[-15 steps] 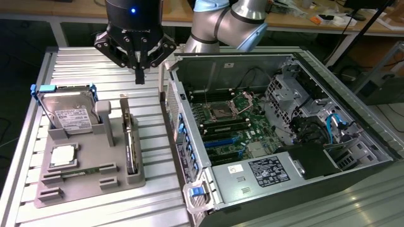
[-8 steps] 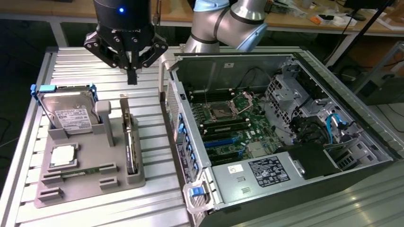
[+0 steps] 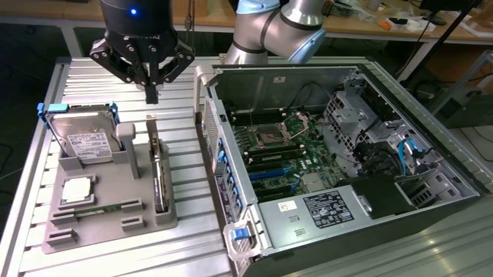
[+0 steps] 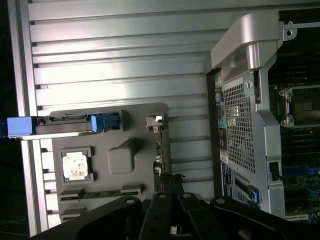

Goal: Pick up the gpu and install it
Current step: 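Reach for the gpu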

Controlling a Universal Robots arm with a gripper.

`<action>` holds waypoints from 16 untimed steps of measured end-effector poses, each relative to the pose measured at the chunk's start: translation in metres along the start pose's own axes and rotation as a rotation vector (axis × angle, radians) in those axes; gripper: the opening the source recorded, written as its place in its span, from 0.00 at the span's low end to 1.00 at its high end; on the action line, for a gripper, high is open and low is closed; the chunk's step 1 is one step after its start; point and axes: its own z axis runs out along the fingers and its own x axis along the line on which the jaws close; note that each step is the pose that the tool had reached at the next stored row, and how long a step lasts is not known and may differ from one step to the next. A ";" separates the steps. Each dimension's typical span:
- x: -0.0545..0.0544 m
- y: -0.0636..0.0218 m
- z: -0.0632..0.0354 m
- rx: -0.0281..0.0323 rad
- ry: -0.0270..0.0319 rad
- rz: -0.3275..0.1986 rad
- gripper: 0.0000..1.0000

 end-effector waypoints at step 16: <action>0.007 -0.0005 -0.0002 0.0000 0.0001 0.000 0.11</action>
